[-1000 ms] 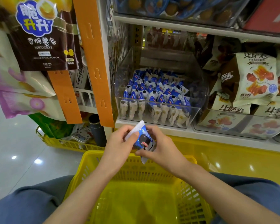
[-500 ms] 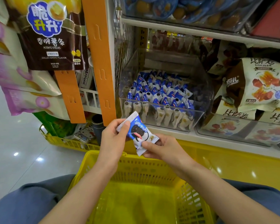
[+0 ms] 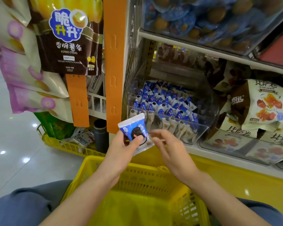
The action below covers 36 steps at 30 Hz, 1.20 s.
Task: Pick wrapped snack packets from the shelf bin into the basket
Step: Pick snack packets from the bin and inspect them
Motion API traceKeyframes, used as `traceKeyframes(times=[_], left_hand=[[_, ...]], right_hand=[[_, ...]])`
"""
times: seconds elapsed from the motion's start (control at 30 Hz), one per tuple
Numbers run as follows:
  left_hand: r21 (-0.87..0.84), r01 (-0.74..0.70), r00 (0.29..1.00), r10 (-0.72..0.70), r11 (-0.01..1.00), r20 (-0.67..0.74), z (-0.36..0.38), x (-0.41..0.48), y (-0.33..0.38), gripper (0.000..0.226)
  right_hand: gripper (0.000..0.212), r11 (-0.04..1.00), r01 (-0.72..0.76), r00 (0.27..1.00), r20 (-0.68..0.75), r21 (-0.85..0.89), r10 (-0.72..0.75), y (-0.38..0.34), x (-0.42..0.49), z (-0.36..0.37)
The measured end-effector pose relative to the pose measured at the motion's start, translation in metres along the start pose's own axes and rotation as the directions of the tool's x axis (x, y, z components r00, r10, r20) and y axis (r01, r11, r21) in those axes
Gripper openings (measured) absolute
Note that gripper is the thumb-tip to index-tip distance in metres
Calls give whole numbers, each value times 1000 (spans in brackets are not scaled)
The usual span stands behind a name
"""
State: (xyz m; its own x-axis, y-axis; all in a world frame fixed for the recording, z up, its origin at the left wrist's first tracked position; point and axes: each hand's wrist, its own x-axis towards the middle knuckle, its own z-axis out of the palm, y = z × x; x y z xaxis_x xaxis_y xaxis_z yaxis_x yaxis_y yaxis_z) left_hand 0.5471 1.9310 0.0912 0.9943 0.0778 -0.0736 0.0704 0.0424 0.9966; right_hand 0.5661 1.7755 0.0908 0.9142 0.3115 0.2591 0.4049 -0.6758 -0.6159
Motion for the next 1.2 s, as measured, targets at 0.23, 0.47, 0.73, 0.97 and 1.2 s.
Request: traceKeyframes(times=[0.23, 0.47, 0.73, 0.97, 1.2], left_hand=[[-87, -28, 999, 27, 996, -22, -13, 12, 13, 27], [-88, -25, 998, 20, 996, -61, -11, 19, 16, 39], [-113, 30, 998, -36, 993, -53, -9, 26, 21, 36], [-181, 133, 991, -137, 974, -9, -5, 25, 23, 26], [-305, 18, 997, 7, 952, 78, -4, 14, 31, 30]], right_hand=[[12, 982, -7, 962, -271, -188, -46, 15, 78, -46], [26, 907, -274, 933, 141, -319, 331, 24, 127, -50], [14, 851, -297, 906, 152, -434, 394, 21, 138, -41], [1, 928, -205, 966, -216, -313, 140, -2, 115, -71], [14, 968, -99, 953, -258, 232, 159, -50, 69, -84]])
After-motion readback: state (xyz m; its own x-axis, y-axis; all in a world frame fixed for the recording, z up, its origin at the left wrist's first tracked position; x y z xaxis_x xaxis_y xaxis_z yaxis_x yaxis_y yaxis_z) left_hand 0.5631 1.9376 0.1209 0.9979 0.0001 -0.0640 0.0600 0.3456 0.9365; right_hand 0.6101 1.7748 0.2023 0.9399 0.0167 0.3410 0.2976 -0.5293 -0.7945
